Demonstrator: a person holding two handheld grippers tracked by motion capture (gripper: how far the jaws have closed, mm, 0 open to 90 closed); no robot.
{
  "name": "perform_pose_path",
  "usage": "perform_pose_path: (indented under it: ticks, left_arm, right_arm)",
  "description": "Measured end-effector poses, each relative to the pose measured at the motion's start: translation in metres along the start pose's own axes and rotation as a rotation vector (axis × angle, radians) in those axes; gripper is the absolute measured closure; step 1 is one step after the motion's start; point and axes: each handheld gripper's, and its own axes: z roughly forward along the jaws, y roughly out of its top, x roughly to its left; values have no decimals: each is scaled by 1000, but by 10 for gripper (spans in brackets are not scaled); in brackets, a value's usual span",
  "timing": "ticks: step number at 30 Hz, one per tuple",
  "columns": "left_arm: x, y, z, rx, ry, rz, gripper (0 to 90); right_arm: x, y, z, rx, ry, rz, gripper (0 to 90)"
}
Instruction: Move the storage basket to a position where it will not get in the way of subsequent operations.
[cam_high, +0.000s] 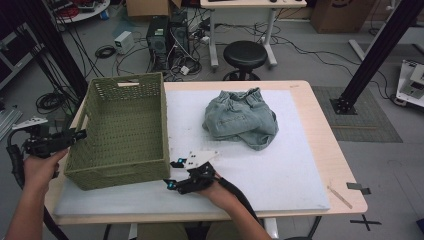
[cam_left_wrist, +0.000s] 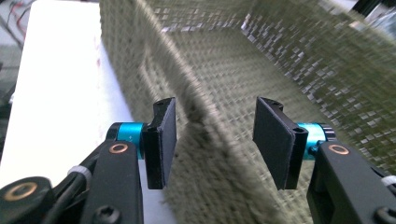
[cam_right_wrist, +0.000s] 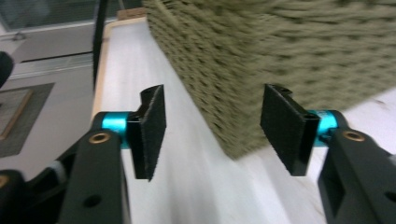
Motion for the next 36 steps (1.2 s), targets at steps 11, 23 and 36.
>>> perform_pose_path:
  ticks: [11,23,36]
  left_arm:
    - [-17,-3,0,102,91,-8,525]
    - [-1,1,-4,91,172,22,728]
    - [-2,0,-4,130,140,53,682]
  right_arm:
    - [-36,-19,-82,-74,-211,88,317]
    - [-59,-53,-140,-41,-378,143,271]
    - [-70,-63,-160,-35,-486,187,214]
